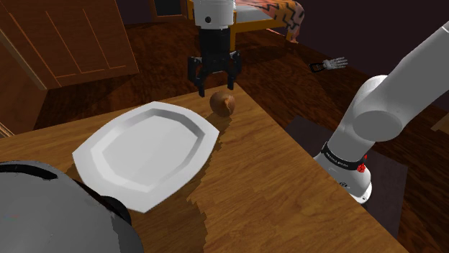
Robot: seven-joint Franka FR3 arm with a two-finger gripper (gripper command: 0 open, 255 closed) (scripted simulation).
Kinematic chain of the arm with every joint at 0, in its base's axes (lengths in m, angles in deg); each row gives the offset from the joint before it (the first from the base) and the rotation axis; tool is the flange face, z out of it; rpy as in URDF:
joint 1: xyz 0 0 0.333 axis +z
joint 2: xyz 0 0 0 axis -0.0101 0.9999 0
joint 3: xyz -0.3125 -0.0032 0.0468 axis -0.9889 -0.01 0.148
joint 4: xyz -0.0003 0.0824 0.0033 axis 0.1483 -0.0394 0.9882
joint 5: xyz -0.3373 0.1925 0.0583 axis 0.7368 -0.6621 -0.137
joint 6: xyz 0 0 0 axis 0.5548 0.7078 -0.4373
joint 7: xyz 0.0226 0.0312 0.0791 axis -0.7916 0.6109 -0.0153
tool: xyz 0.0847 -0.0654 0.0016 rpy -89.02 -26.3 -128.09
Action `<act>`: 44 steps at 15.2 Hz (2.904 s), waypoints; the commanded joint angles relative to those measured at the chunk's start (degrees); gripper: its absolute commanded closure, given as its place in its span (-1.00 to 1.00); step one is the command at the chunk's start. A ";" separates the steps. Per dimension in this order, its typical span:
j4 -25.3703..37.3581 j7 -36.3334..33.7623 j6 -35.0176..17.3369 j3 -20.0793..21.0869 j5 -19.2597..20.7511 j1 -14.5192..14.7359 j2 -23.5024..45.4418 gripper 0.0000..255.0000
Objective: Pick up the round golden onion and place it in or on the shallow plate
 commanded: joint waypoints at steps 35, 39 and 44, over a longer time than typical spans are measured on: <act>-1.70 -9.98 4.35 3.83 -0.03 1.40 -2.61 1.00; -1.72 -9.97 4.35 3.82 -0.04 1.41 -2.64 1.00; 0.35 -10.24 6.67 3.47 0.13 1.32 -2.89 1.00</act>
